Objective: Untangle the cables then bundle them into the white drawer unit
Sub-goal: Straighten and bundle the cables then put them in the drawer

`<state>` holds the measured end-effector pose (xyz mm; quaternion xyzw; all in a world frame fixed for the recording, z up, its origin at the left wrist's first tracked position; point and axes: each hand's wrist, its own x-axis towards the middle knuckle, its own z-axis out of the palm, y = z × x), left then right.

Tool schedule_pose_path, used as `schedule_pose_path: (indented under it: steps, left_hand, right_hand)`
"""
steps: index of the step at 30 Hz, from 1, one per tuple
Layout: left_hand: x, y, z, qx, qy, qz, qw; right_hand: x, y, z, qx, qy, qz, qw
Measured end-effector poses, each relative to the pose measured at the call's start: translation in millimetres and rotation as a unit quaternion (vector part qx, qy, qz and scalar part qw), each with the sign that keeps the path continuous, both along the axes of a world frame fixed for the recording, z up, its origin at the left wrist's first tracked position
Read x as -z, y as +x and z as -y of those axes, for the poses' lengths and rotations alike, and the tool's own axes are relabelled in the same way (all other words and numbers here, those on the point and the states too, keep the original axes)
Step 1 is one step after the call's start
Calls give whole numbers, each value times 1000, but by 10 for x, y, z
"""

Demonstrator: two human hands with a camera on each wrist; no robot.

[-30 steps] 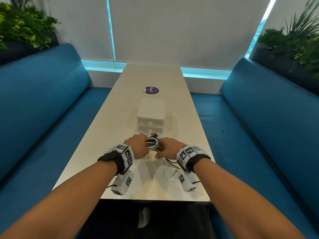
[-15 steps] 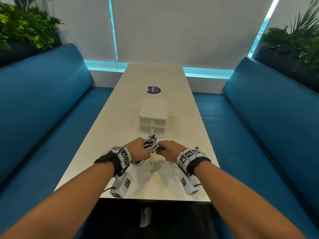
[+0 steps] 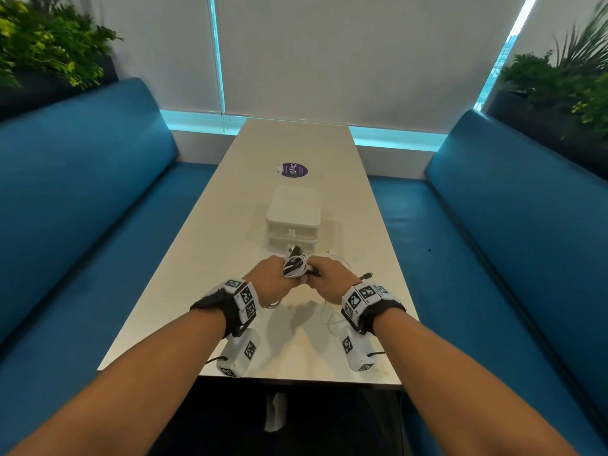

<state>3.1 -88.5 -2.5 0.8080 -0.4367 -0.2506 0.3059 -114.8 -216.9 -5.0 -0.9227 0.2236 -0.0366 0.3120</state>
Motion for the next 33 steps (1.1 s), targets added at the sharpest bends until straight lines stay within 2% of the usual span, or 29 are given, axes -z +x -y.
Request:
schedule_pose_path:
  steps: [3, 6, 7, 10, 15, 18, 20, 24, 29, 33]
  left_hand:
    - [-23, -10, 3, -32, -18, 15, 999]
    - [-55, 58, -13, -104, -42, 15, 994]
    - [-51, 95, -19, -130, -62, -9, 989]
    - [-51, 119, -20, -185, -149, -156, 959]
    - [-23, 92, -31, -209, -185, -183, 943]
    - [-47, 65, -84, -180, -176, -215, 944]
    - [-56, 27, -96, -174, -171, -226, 943]
    - [-93, -72, -46, -212, -149, -232, 937]
    - [-173, -161, 10, -251, -111, -277, 921]
    - [-244, -174, 28, -295, -96, -259, 915]
  right_hand:
    - [-30, 1, 6, 29, 37, 2, 999]
    - [-45, 0, -55, 32, 66, -22, 997]
    - [-49, 4, -83, 30, 72, -23, 997]
    - [-70, 43, -175, 26, 57, -28, 998]
    - [-24, 117, -230, 30, 74, -48, 996]
    - [-35, 83, -236, 43, 69, -39, 996]
    - [-29, 77, -224, 27, 30, -29, 999]
    - [-13, 112, -322, -20, -13, -27, 999]
    - [-35, 144, -374, -61, -60, -19, 996]
    - [-90, 142, -454, -93, -56, -9, 994]
